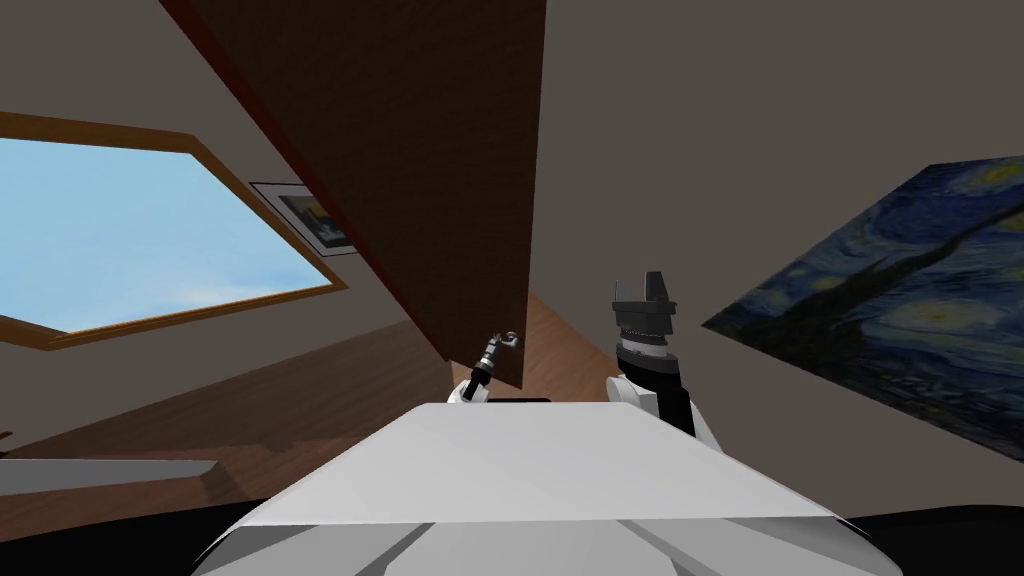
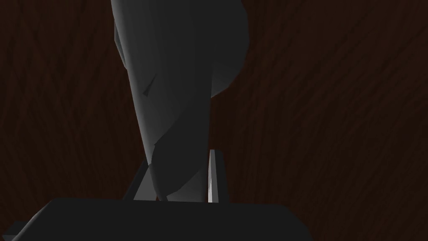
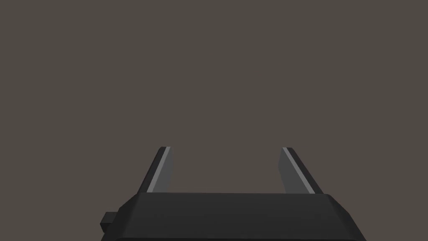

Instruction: Push the door open

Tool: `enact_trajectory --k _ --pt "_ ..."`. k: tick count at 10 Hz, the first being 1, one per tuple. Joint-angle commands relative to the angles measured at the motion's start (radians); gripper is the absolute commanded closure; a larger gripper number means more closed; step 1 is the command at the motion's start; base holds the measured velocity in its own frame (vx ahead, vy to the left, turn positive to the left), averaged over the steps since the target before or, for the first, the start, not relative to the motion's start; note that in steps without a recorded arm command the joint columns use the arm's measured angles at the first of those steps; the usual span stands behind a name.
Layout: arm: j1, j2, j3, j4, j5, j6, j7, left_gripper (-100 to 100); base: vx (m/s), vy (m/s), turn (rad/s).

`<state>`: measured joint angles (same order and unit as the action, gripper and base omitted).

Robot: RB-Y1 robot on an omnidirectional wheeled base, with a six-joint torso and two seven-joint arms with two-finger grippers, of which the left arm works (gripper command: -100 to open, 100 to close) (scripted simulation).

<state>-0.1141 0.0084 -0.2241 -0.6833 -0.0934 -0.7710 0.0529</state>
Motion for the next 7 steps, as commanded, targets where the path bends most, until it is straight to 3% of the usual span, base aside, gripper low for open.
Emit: enact_trajectory --k 1,3,5,7 --pt "-0.007 -0.013 0.010 0.007 0.014 -0.004 -0.012 100 0.136 -0.152 0.132" --pt "-0.004 -0.050 0.013 0.004 0.026 -0.003 -0.023 100 0.094 -0.154 0.133" --pt "-0.006 -0.004 0.037 -0.006 0.035 0.002 -0.022 100 0.059 -0.069 0.039" --pt "-0.007 0.011 0.052 -0.004 0.044 0.001 -0.028 100 0.141 -0.134 0.065"
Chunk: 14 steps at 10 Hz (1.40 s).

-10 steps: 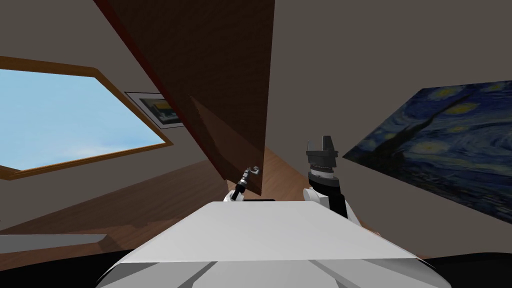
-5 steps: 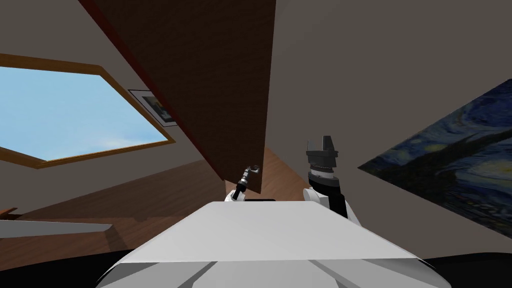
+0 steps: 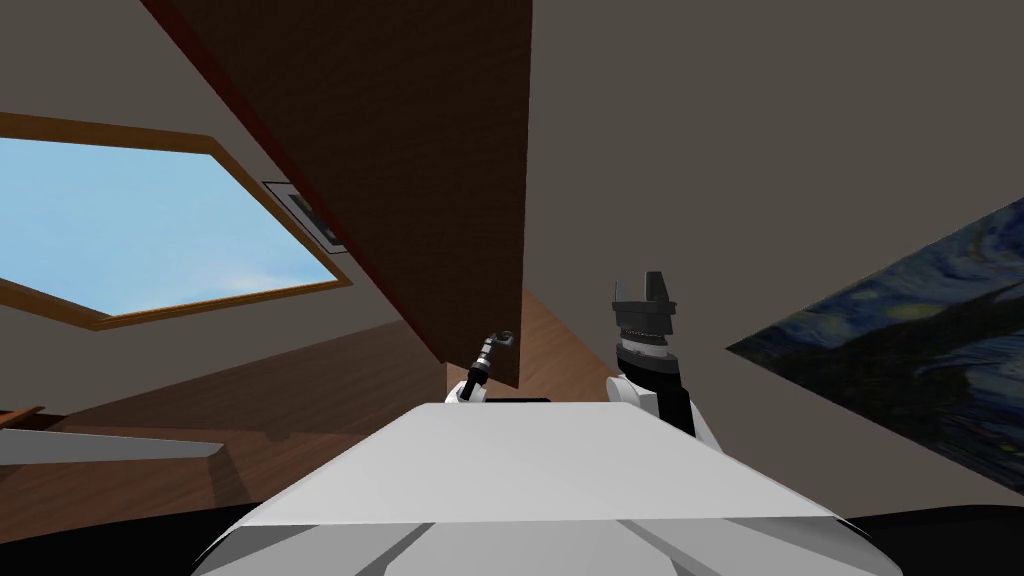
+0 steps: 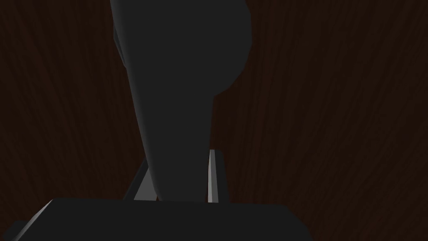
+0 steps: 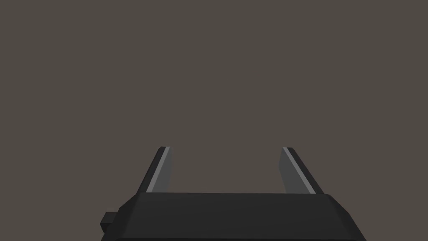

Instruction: Push the door open

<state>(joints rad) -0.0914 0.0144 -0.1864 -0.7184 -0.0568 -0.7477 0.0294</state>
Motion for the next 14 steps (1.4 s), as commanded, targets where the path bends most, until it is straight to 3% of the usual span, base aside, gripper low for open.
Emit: enact_trajectory --k 1,4,7,11,13,14 --pt "-0.030 0.005 0.014 0.031 0.007 -0.022 -0.004 100 0.073 -0.080 0.020" --pt "-0.032 0.013 0.039 0.035 0.020 -0.023 -0.013 100 0.087 -0.099 0.036" --pt "-0.034 0.005 0.064 0.038 0.034 -0.025 -0.022 100 0.141 -0.146 0.058" --pt "-0.036 -0.035 0.097 0.043 0.051 -0.026 -0.033 100 0.120 -0.117 0.050" --pt "-0.021 0.010 0.123 0.019 0.064 -0.017 -0.036 100 0.093 -0.047 0.050" --pt "-0.021 0.013 0.127 0.019 0.066 -0.017 -0.038 100 0.181 -0.123 0.068"
